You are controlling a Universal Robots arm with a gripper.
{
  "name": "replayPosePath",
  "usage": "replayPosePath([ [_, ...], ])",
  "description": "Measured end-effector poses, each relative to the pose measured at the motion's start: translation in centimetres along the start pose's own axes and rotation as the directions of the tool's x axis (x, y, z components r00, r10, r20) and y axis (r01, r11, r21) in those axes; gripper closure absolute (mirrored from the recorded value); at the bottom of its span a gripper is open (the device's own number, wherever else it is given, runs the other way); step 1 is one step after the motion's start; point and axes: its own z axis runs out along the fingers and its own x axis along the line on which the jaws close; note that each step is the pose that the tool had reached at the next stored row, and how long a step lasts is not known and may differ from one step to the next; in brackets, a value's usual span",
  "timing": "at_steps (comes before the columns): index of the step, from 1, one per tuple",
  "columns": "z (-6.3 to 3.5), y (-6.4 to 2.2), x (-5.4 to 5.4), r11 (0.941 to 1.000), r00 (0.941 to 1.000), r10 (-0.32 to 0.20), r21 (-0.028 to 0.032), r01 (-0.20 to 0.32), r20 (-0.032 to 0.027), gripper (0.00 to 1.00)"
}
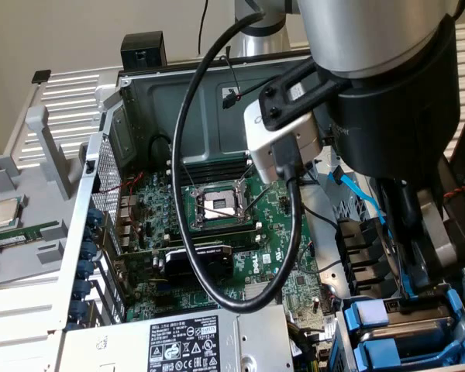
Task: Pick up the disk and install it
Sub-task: 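Insert the second disk wire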
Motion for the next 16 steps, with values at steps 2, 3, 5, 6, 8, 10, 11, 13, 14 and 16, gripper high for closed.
replayPosePath([
  [2, 0.0, 0.0, 0.0, 1.0, 1.0, -0.001, 0.0, 0.001, -0.0015, 0.75],
  [3, 0.0, 0.0, 0.0, 1.0, 1.0, -0.001, 0.0, 0.001, -0.002, 0.75],
  [5, 0.0, 0.0, 0.0, 1.0, 1.0, -0.001, 0.0, 0.001, -0.003, 0.75],
  [6, 0.0, -0.01, 0.0, 1.0, 1.0, -0.001, -0.0001, 0.001, -0.0036, 0.75],
  [8, -0.02, -0.1, 0.0, 1.0, 1.0, -0.002, -0.0012, 0.002, -0.0039, 0.75],
  [10, -0.12, -0.37, 0.0, 1.0, 1.0, -0.003, -0.0084, 0.003, -0.0038, 0.75],
  [11, -0.18, -0.49, 0.0, 0.9999, 1.0, -0.003, -0.0129, 0.003, -0.0035, 0.75],
  [13, -0.31, -0.74, 0.1, 0.9997, 1.0, -0.005, -0.0237, 0.005, -0.0032, 0.75],
  [14, -0.37, -0.87, 0.1, 0.9996, 1.0, -0.005, -0.0276, 0.005, -0.0032, 0.75],
  [16, -0.42, -1.12, 0.1, 0.9994, 1.0, -0.006, -0.0344, 0.006, -0.003, 0.75],
])
